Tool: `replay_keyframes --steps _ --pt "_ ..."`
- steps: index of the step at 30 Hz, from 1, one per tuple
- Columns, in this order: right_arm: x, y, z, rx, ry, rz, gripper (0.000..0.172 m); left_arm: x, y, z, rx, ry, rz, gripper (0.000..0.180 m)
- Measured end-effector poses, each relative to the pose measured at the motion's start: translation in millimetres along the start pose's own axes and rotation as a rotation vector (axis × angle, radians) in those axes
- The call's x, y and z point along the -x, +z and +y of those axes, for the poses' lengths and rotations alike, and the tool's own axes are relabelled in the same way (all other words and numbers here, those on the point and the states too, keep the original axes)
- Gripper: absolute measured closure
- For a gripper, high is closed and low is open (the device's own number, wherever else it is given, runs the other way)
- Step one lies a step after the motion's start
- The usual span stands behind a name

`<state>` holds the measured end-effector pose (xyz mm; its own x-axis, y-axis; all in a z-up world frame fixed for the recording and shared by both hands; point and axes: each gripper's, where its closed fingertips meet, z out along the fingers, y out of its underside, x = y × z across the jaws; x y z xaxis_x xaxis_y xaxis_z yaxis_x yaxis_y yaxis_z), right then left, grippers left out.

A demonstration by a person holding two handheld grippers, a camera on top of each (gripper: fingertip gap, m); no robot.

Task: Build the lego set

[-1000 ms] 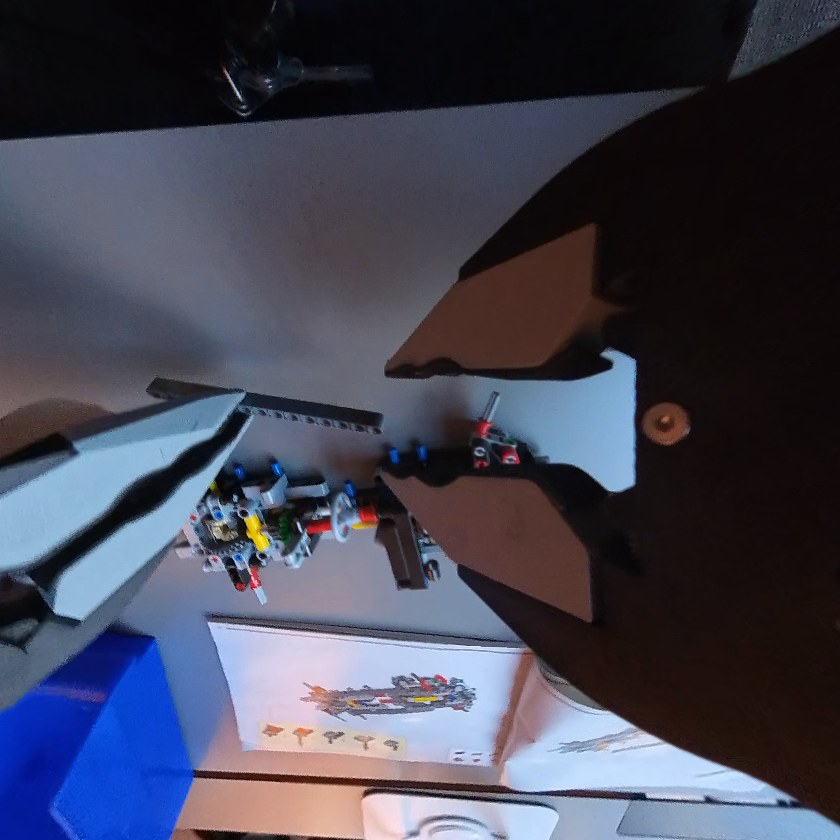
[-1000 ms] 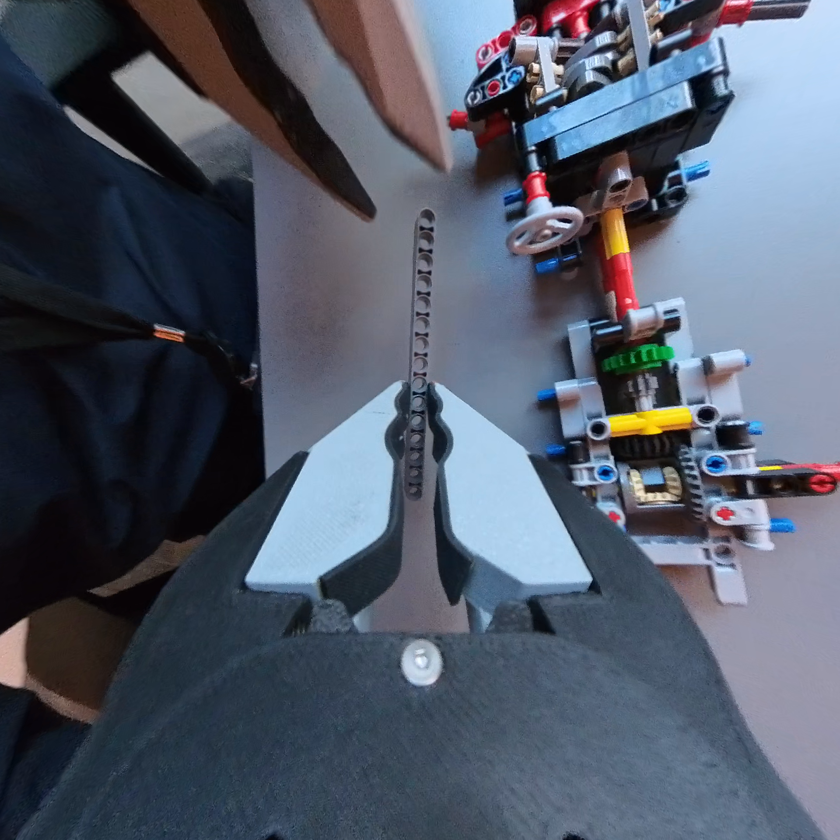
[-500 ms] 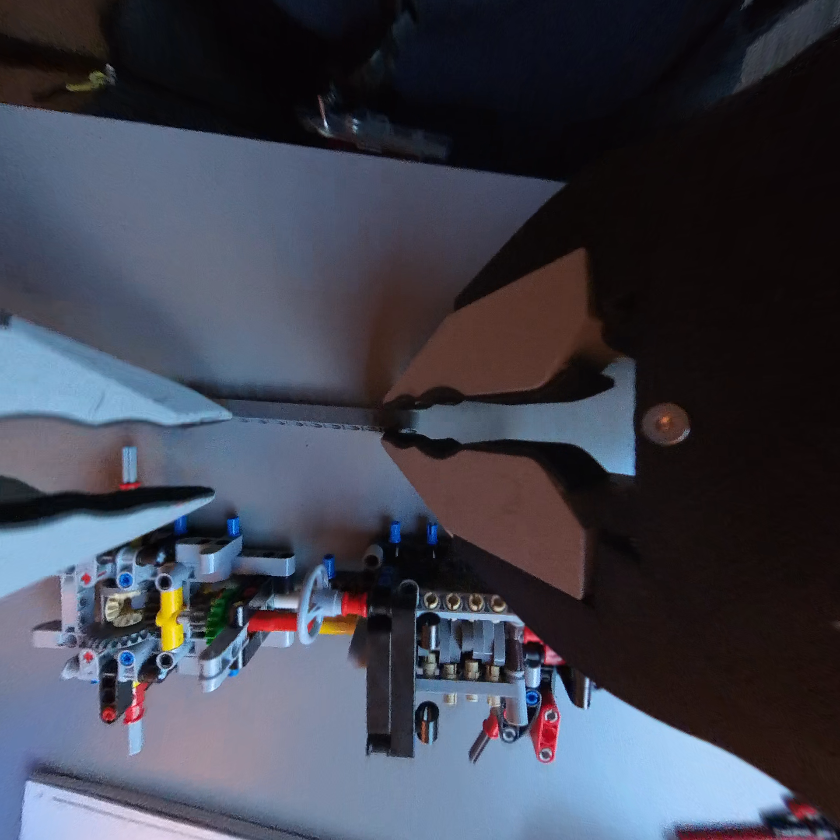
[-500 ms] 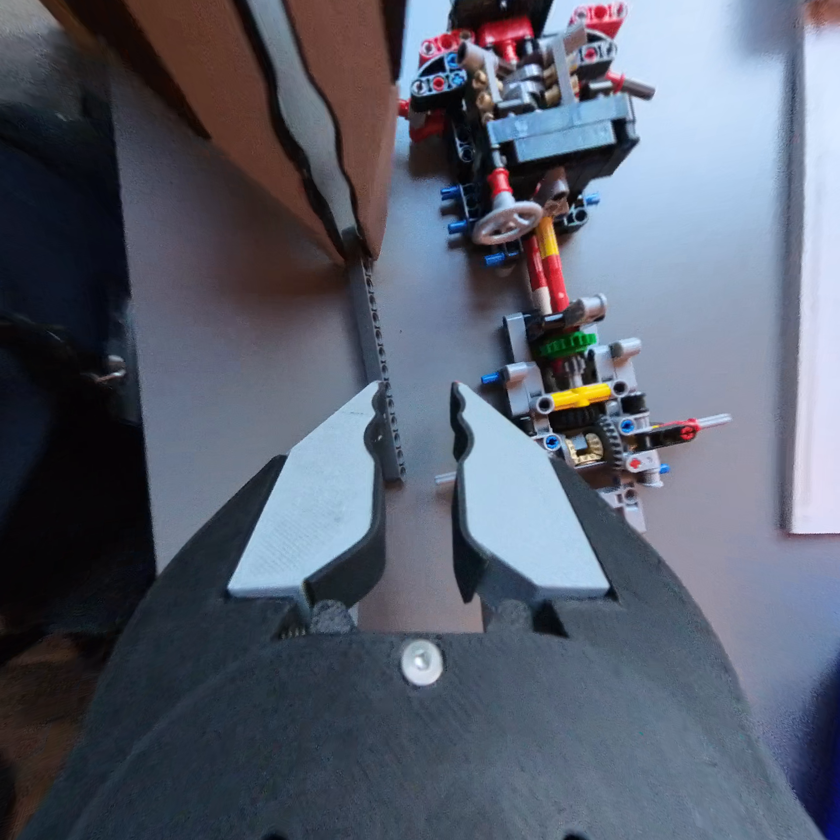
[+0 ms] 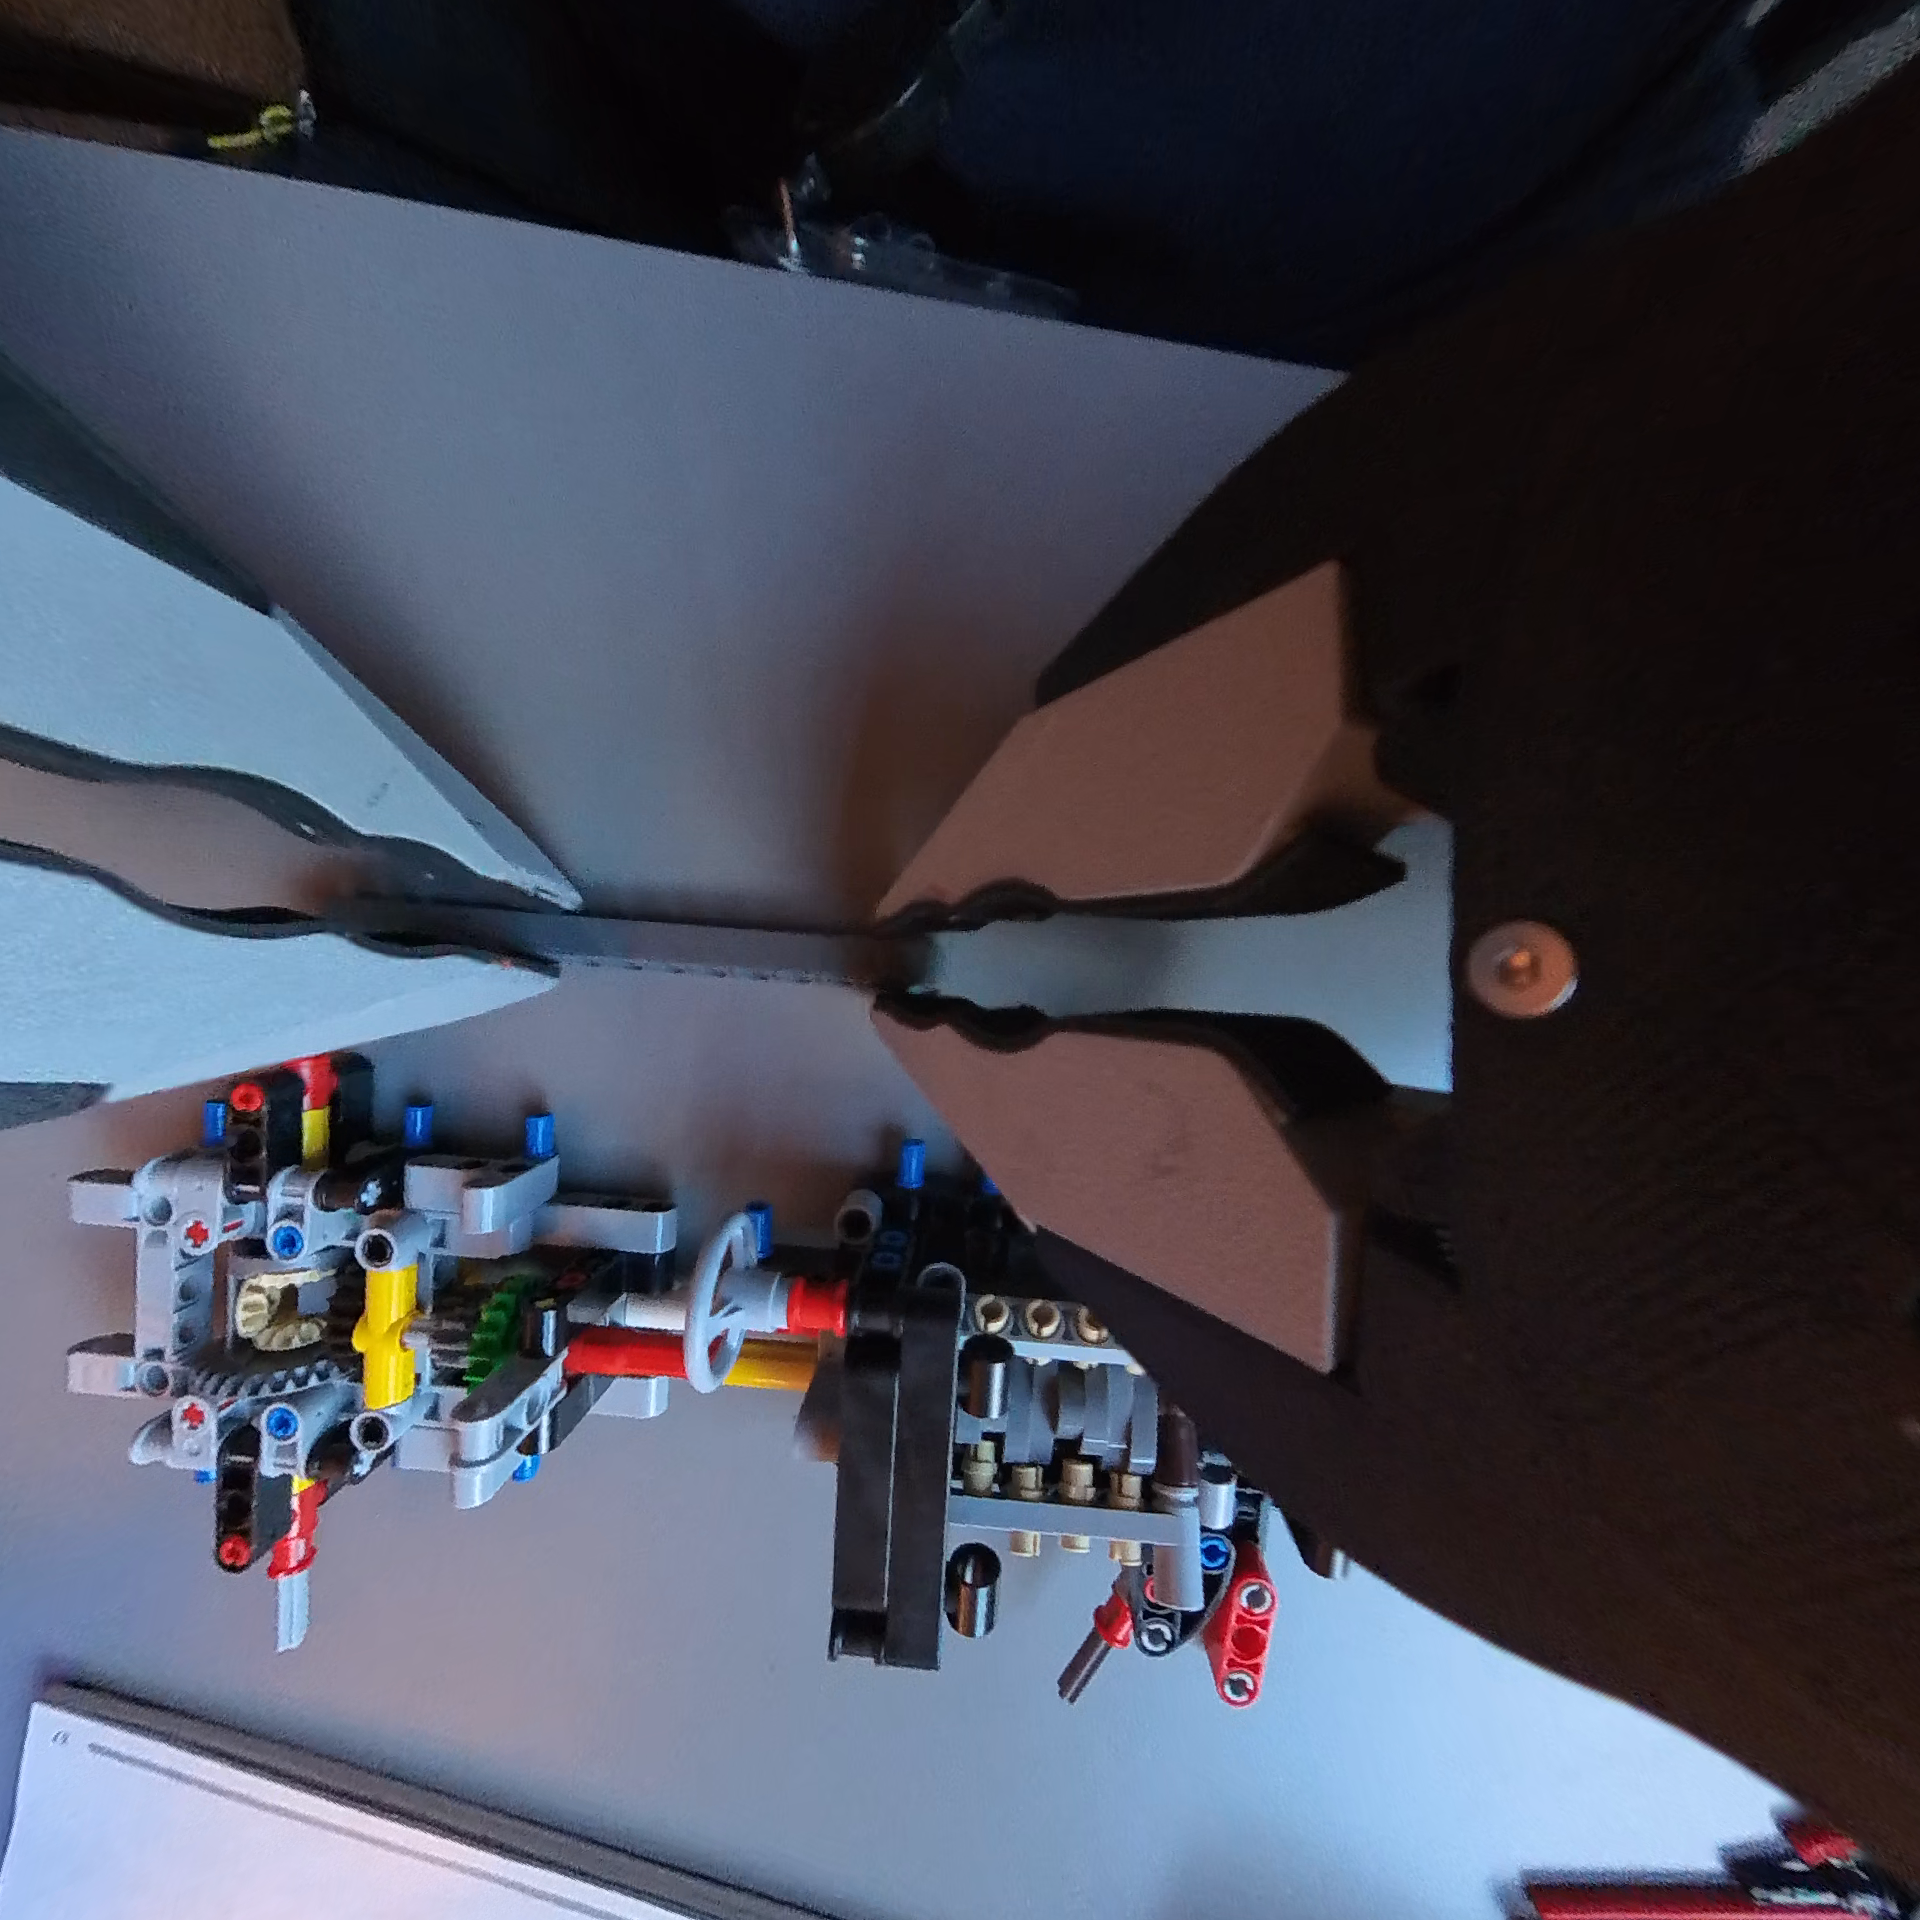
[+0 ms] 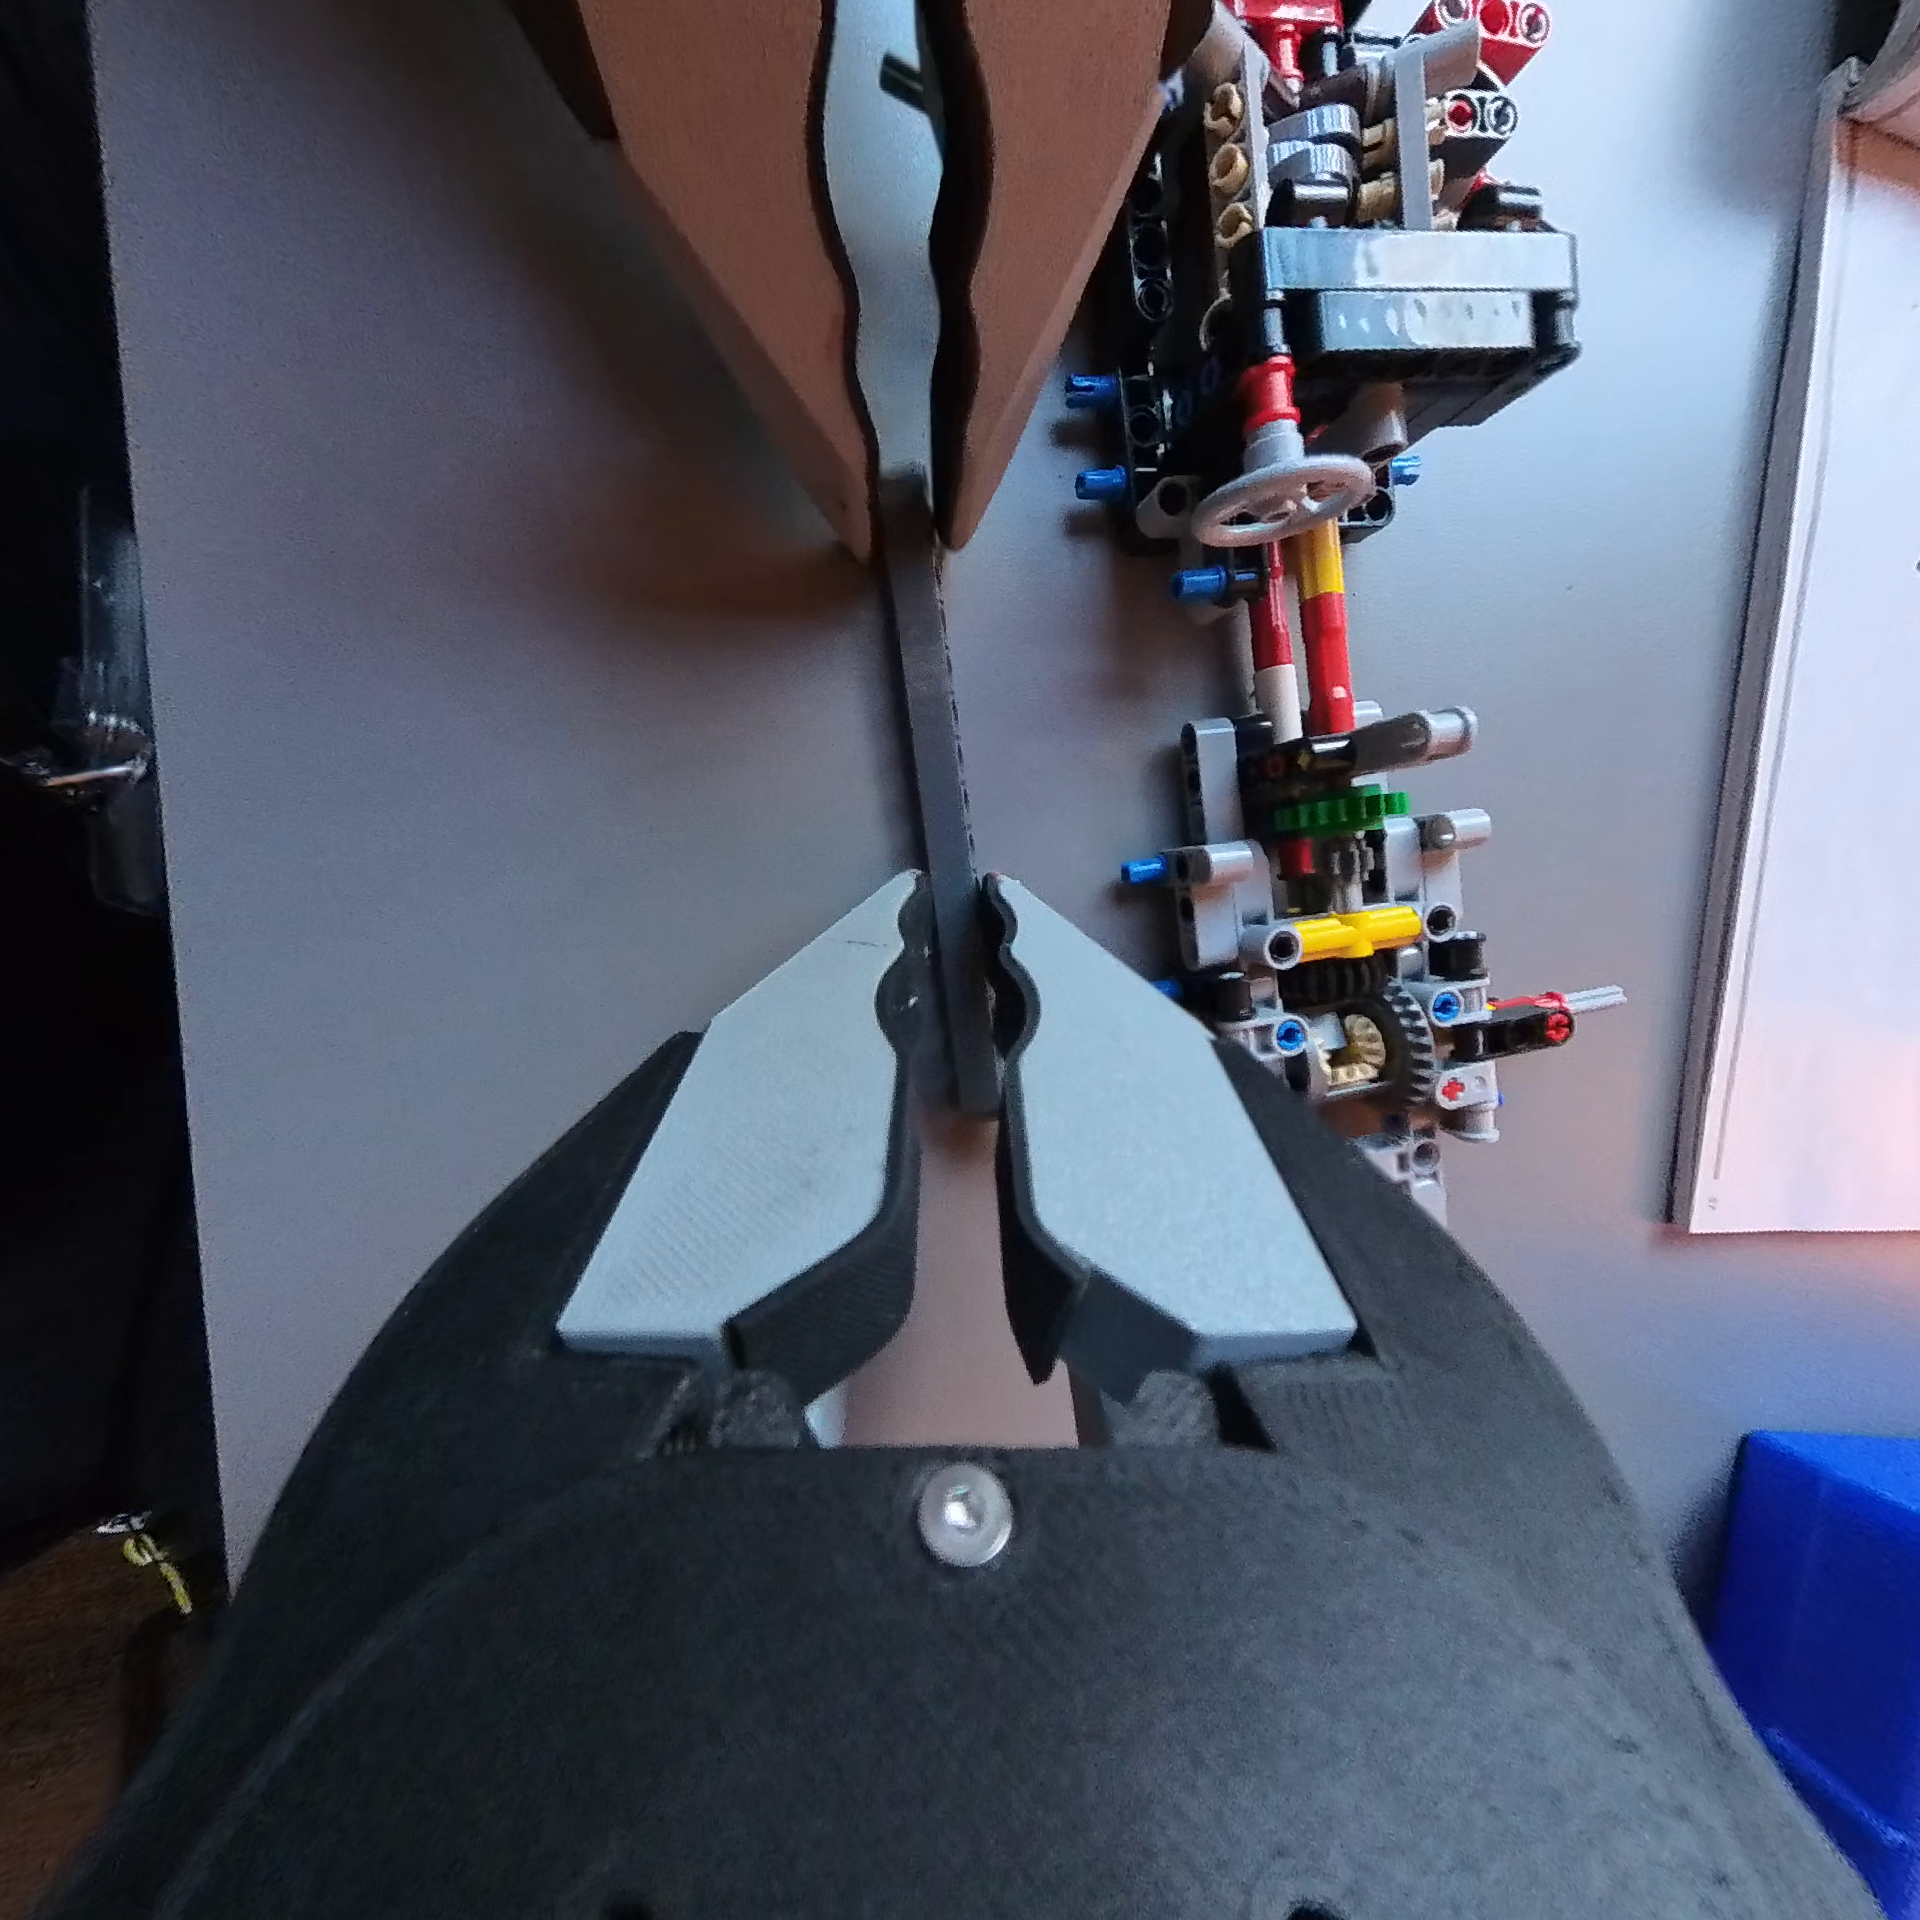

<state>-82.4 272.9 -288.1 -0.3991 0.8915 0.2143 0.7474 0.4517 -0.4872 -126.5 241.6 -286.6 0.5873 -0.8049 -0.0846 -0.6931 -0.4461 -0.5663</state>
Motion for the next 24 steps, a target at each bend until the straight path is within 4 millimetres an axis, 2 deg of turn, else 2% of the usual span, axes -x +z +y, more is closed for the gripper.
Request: replay_keyframes --steps 2,4,7,9,11,17,19,22,24 --pt "-1.9 0.1 0.5 0.014 -0.015 0.022 0.166 -0.5 -6.6 6.2 0.034 0.004 0.017 0.159" --pt "-6.7 0.0 2.6 0.029 -0.032 0.061 0.166 7.7 -20.3 9.3 0.035 -0.009 0.002 0.154" --pt "-9.4 -0.2 3.7 0.028 -0.045 0.085 0.166 27.8 -46.2 5.8 -0.022 -0.027 -0.030 0.142" --pt "-10.1 0.2 1.9 0.016 -0.069 0.101 0.166 44.2 -53.8 6.3 -0.030 -0.026 -0.057 0.123" --pt "-12.0 0.6 -0.8 0.008 -0.095 0.132 0.166 57.0 -49.9 8.5 -0.013 0.007 -0.079 0.116" --pt "-16.2 2.7 -2.0 -0.001 -0.143 0.210 0.167 75.5 -14.1 14.0 0.056 0.145 -0.152 0.099" --pt "-16.8 2.4 -1.1 -0.005 -0.140 0.211 0.166 74.4 -10.9 6.7 0.004 0.188 -0.137 0.097" --pt "-18.3 1.9 1.2 0.015 -0.117 0.186 0.166 69.0 -6.2 6.8 -0.012 0.178 -0.059 0.095" --pt "-20.4 2.1 2.5 0.029 -0.111 0.169 0.167 64.5 -5.5 8.3 -0.021 0.168 -0.021 0.101"
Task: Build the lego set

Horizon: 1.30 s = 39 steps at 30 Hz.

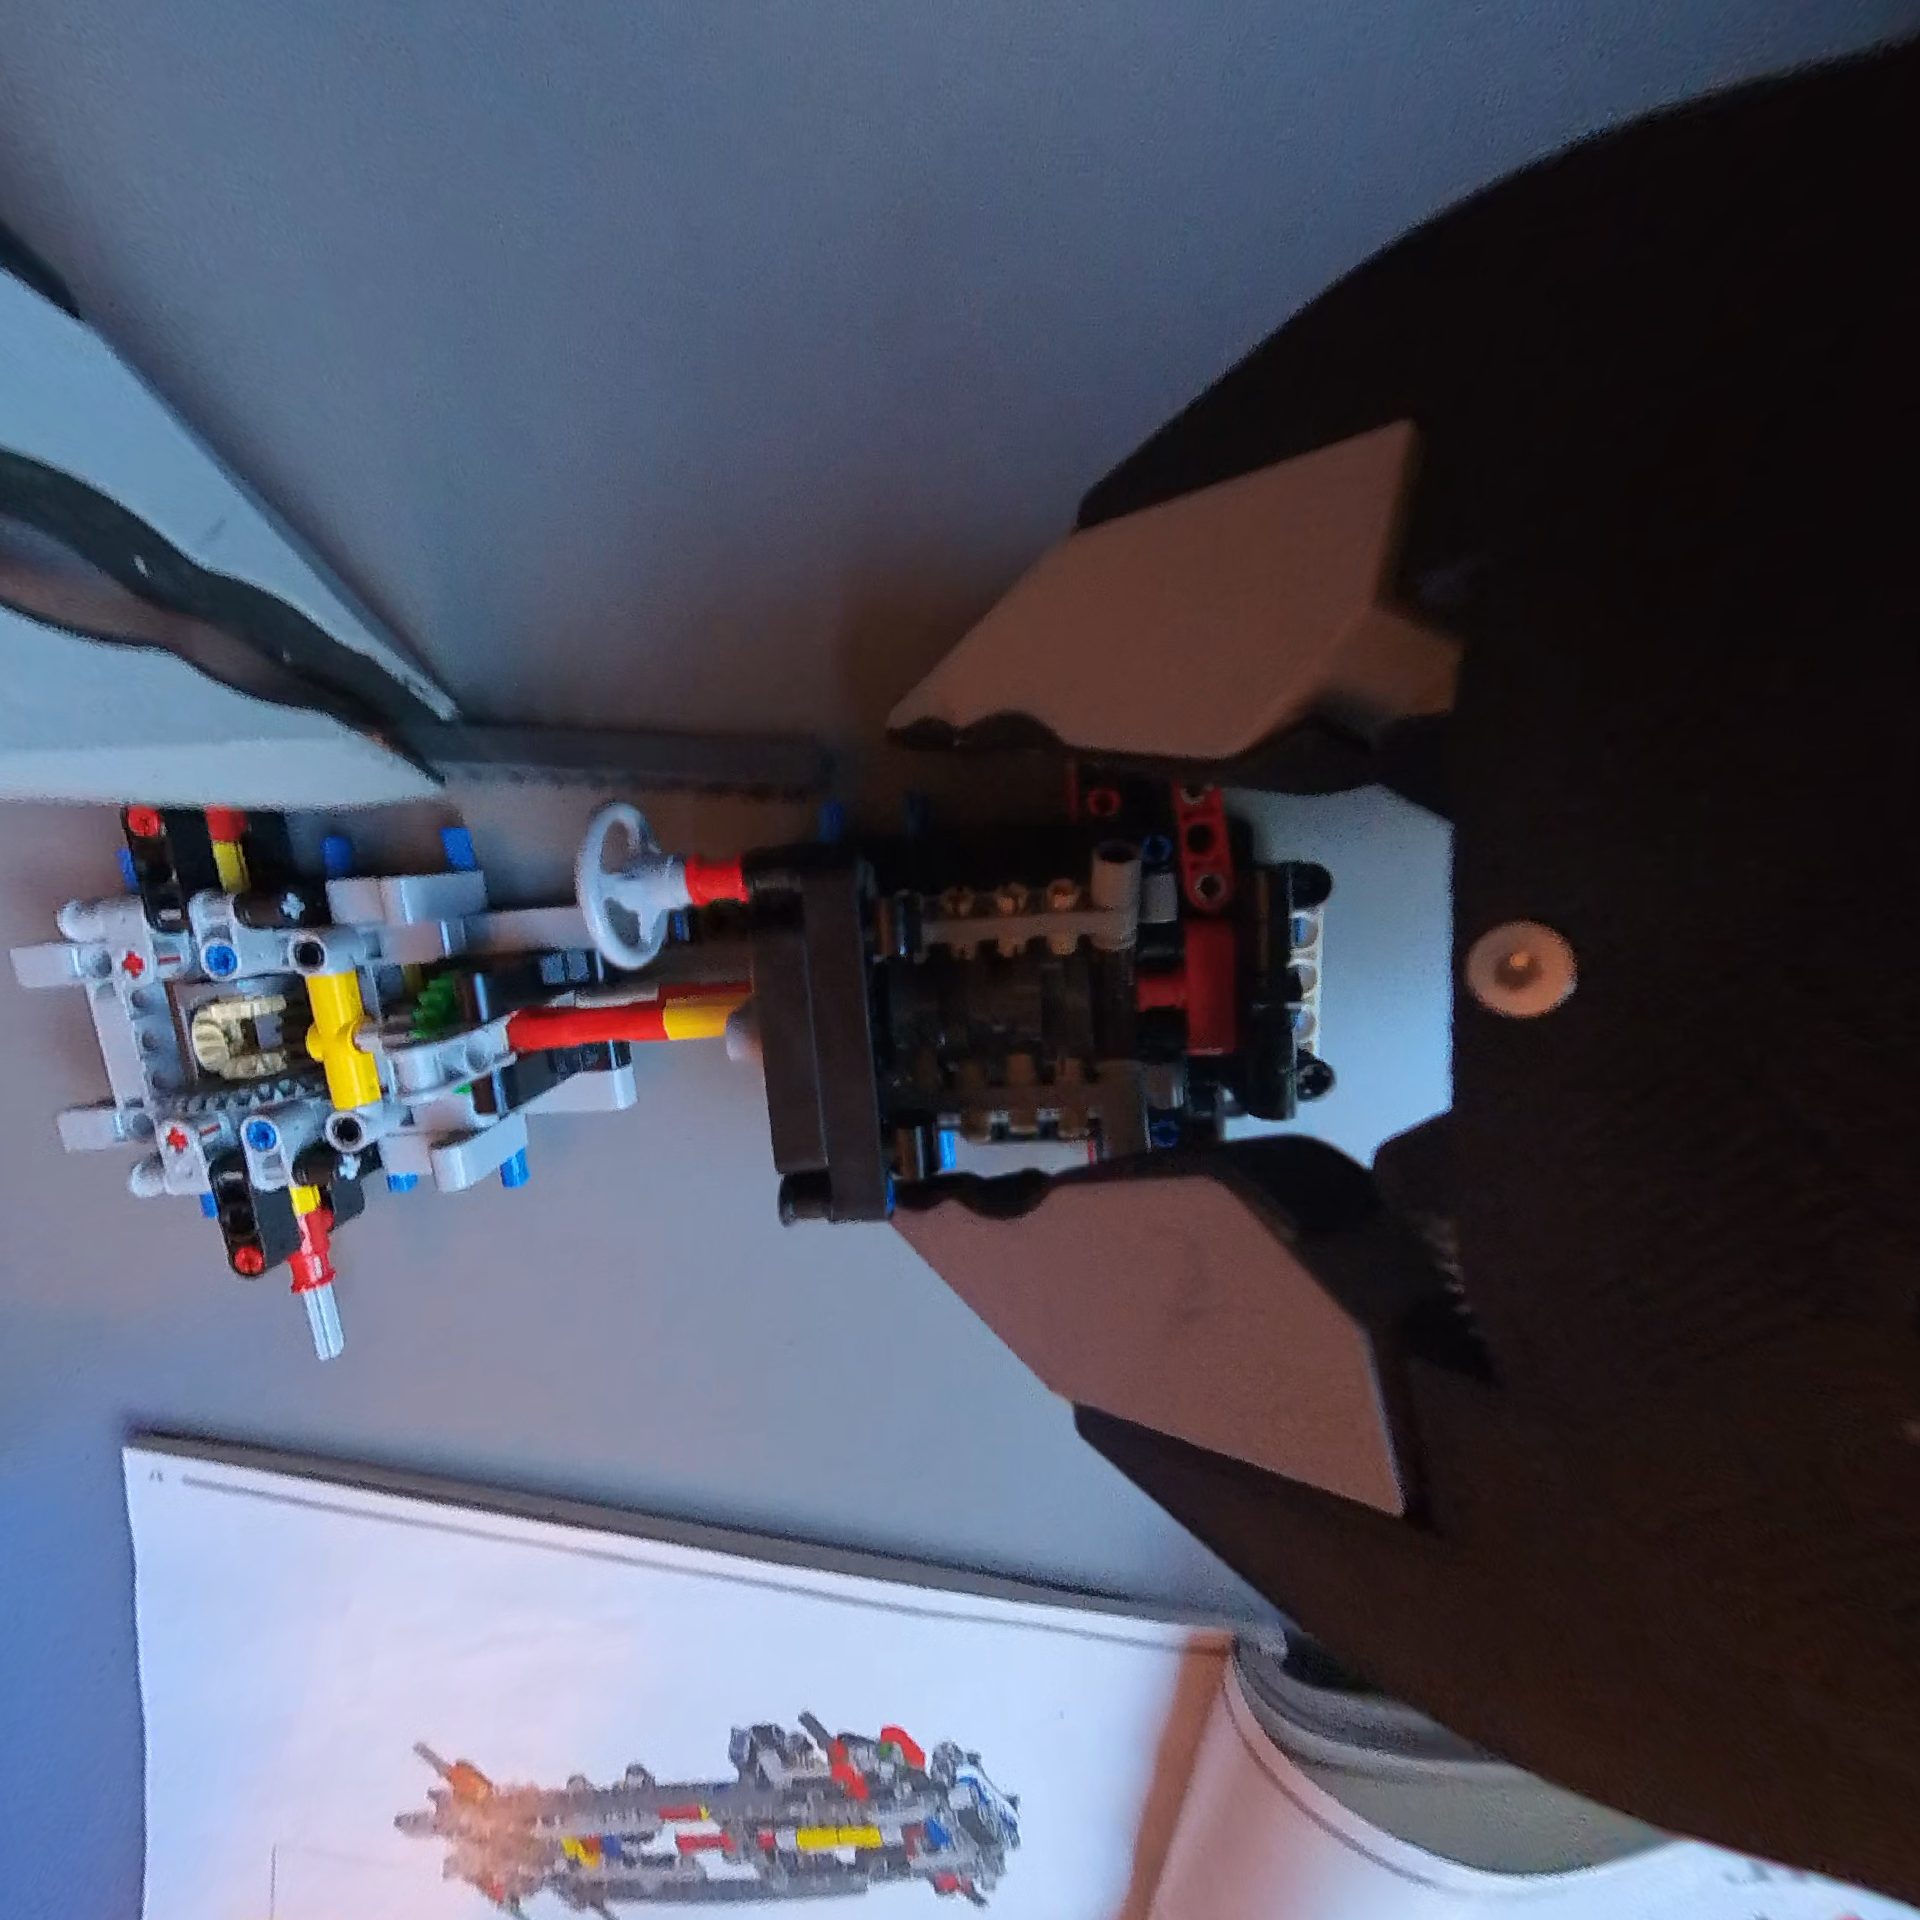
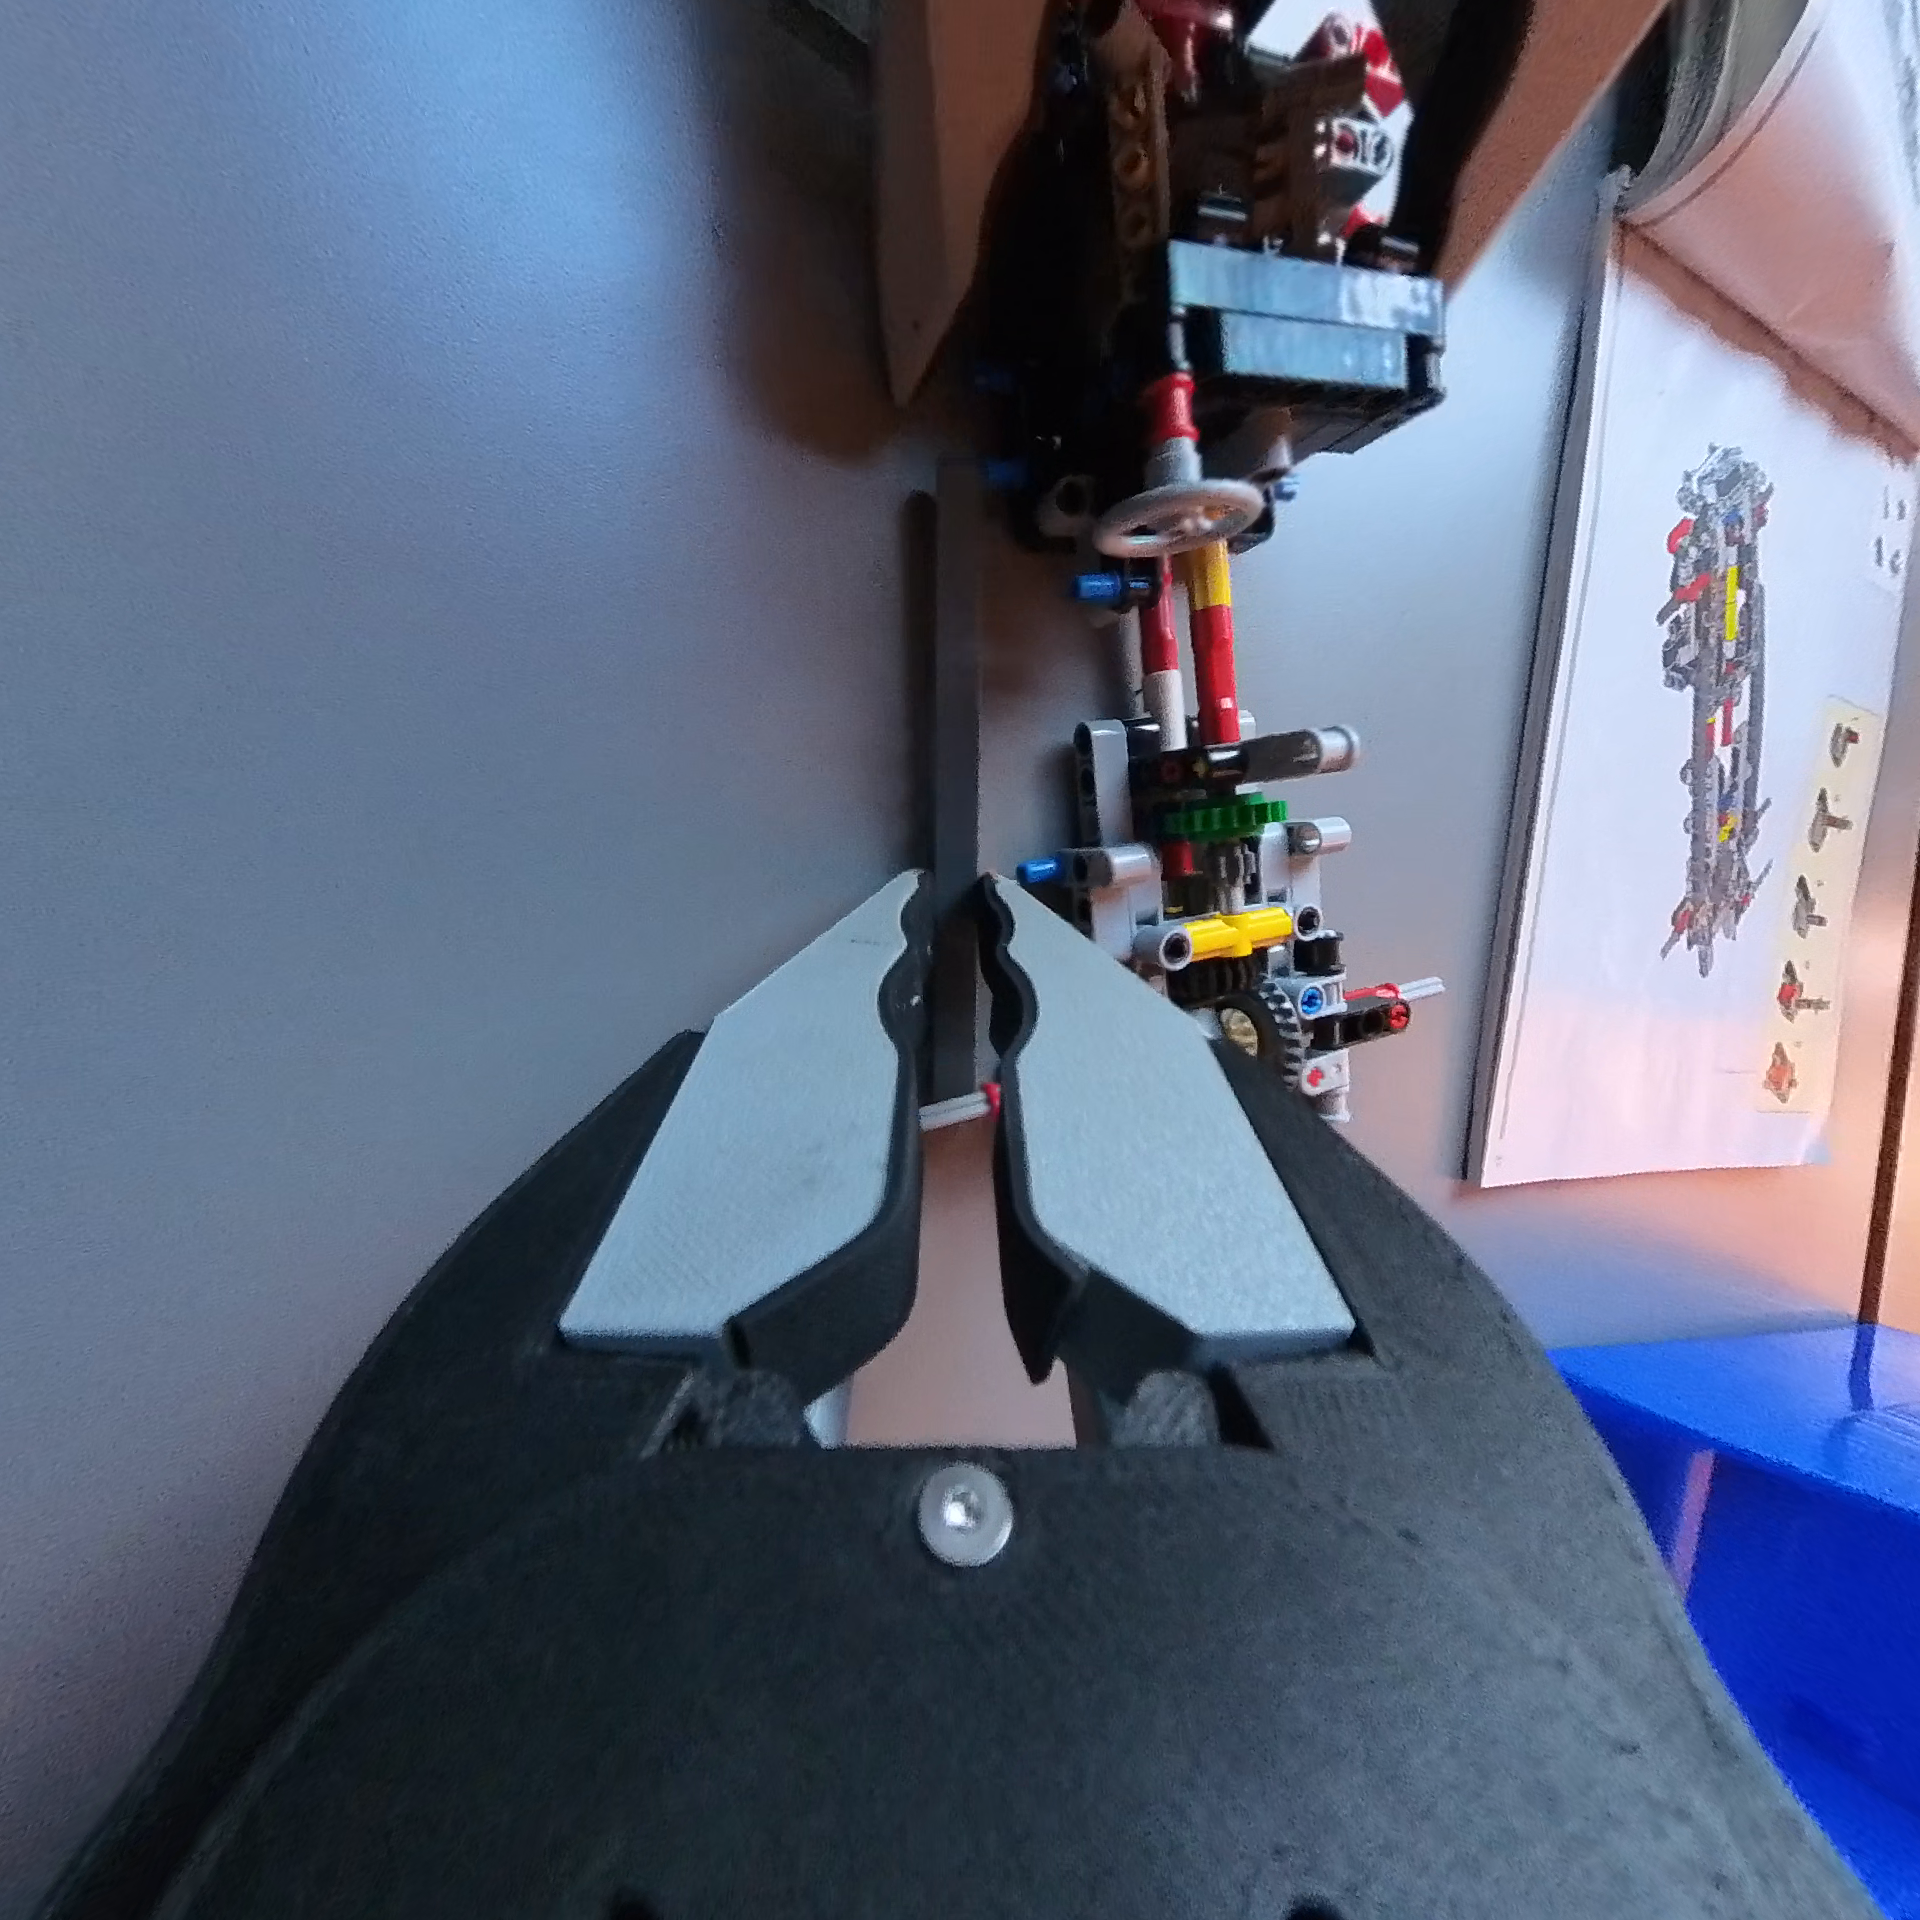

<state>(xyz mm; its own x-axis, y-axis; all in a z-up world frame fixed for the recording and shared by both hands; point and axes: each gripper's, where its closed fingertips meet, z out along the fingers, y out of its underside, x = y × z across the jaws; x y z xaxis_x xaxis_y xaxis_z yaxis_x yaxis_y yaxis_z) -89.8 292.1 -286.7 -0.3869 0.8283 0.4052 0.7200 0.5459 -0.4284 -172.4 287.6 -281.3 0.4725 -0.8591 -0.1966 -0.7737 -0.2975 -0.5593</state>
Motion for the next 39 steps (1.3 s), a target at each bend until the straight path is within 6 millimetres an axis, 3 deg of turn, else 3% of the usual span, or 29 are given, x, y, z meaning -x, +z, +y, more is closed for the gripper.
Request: replay_keyframes --steps 19,27,39 --pt "-0.6 3.5 -2.1 -0.018 0.105 -0.171 0.166 -0.4 3.6 -2.6 -0.046 -0.045 0.015 0.101" --pt "1.7 2.7 -2.6 -0.057 0.270 -0.332 0.166 0.6 5.7 -6.5 -0.019 -0.058 -0.025 0.103" --pt "-5.0 3.1 1.7 -0.029 0.232 -0.289 0.166 2.9 6.1 -7.9 0.014 -0.023 -0.035 0.099"
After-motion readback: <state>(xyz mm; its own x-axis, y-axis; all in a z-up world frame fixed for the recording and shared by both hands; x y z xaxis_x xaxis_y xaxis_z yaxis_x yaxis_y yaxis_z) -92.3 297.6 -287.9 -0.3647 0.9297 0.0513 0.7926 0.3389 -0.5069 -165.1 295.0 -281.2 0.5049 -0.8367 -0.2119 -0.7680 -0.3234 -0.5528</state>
